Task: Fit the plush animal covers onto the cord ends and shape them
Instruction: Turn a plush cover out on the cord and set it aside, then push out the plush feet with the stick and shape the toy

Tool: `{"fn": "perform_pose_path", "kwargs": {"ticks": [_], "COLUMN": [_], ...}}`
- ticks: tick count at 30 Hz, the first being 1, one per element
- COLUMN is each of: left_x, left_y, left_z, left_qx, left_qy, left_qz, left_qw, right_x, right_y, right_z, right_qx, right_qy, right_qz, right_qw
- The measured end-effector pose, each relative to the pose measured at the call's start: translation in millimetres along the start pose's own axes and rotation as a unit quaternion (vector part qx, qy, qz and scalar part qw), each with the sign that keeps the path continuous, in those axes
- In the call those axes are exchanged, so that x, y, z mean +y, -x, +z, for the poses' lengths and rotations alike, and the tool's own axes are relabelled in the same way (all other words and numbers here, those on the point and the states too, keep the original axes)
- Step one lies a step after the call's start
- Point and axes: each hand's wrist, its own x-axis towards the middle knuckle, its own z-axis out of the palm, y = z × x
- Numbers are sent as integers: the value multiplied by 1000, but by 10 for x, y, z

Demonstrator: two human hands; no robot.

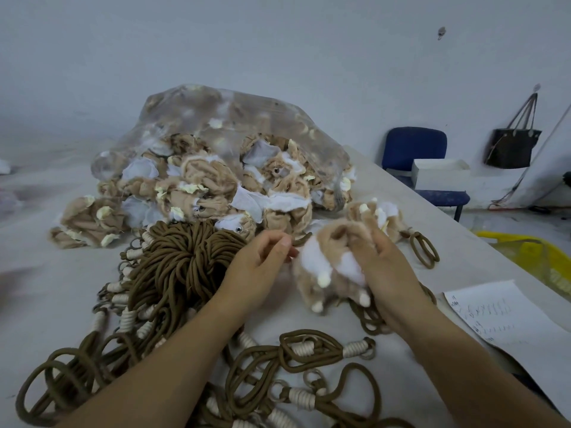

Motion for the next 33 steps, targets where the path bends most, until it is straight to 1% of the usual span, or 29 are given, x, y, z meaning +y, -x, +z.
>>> {"fn": "perform_pose_path", "kwargs": {"ticks": [2, 4, 6, 7, 9, 10, 11, 12, 13, 14, 15, 16, 17, 18, 19, 20, 21, 22, 25, 28, 30, 32, 33], "left_x": [-17, -20, -21, -19, -19, -19, -18, -20, -24, -27, -31, -34, -37, -42, -49, -53, -57, -59, -67, -77, -81, -84, -89], "left_y": [14, 20, 18, 19, 20, 21, 22, 23, 25, 25, 26, 27, 26, 25, 25, 24, 25, 25, 19, 17, 17, 17, 18], "left_z": [25, 41, 43, 39, 33, 33, 33, 33, 34, 37, 40, 42, 43, 44, 45, 47, 49, 53, 63, 62, 58, 65, 65], "left_qx": [-20, -29, -32, -36, -45, -49, -51, -53, -53, -53, -53, -54, -55, -55, -55, -56, -56, -57, -59, -63, -65, -65, -66], "left_qy": [-49, -64, -62, -64, -71, -72, -71, -69, -69, -70, -71, -72, -74, -76, -77, -78, -78, -79, -85, -87, -93, -99, -104], "left_qz": [7, 8, 1, -3, -6, -7, -9, -11, -12, -13, -15, -15, -15, -15, -16, -16, -17, -17, -15, -10, -8, -8, -6], "left_qw": [999, 997, 998, 997, 996, 996, 996, 996, 996, 996, 996, 996, 996, 995, 995, 995, 995, 995, 995, 994, 994, 993, 992], "right_x": [-34, -89, -178, -222, -236, -196, -134, -54, 46, 157, 252, 319, 353, 377, 403, 426, 436, 425, 363, 367, 381, 386, 381], "right_y": [-56, -159, -302, -369, -463, -481, -465, -429, -381, -343, -309, -284, -266, -242, -227, -213, -203, -201, -203, -214, -212, -232, -241], "right_z": [-22, -74, -162, -221, -334, -356, -340, -298, -247, -205, -170, -149, -133, -119, -110, -103, -103, -109, -121, -96, -108, -172, -208], "right_qx": [1, 6, 45, 80, 154, 181, 197, 202, 197, 192, 184, 171, 149, 121, 85, 50, 23, 12, -8, -42, -32, -11, -14], "right_qy": [-92, -162, -226, -274, -390, -422, -411, -340, -218, -73, 66, 179, 256, 316, 380, 446, 491, 501, 454, 430, 440, 473, 484], "right_qz": [42, 72, 92, 98, 93, 99, 115, 134, 141, 123, 80, 32, 1, -9, 0, 15, 29, 39, 31, 30, 44, 70, 87], "right_qw": [995, 984, 969, 953, 903, 883, 883, 909, 946, 971, 977, 968, 955, 941, 921, 893, 871, 864, 890, 901, 896, 878, 871]}}
